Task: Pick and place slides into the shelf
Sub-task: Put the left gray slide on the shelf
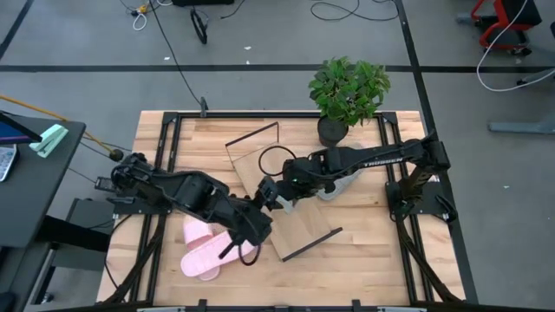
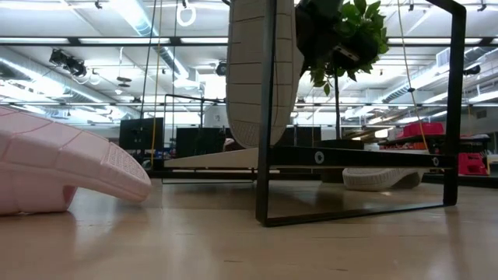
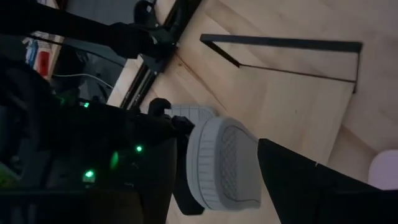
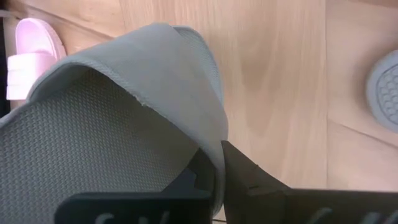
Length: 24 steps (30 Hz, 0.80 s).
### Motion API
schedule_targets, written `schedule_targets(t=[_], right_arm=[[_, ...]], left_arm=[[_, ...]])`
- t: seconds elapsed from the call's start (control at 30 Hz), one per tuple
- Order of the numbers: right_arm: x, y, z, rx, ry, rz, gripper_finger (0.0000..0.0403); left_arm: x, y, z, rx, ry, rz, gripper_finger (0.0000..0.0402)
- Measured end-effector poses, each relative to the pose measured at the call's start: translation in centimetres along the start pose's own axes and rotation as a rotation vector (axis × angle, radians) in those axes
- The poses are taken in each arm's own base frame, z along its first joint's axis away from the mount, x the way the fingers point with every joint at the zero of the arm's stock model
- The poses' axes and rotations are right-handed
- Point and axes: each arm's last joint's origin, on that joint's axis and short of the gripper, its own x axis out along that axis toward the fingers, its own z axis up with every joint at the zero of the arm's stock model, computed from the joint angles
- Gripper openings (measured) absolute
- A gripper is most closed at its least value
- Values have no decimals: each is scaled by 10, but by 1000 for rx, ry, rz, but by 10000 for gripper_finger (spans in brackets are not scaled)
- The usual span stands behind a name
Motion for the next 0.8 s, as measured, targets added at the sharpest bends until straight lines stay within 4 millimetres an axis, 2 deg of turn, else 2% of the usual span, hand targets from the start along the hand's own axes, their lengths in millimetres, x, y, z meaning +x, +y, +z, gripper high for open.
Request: schedule_targets(t=[0.47, 0.63, 0.8], right_arm=[[-1, 3, -2, -15, -18, 22, 8], [-1, 2, -4, -26, -14, 15, 8], [-2, 3, -6, -31, -11, 22, 8]], left_arm=[[44, -4, 1, 66, 86, -37, 238], [50, -1, -2, 67, 154, 40, 234], [51, 0, -2, 53, 152, 48, 234]])
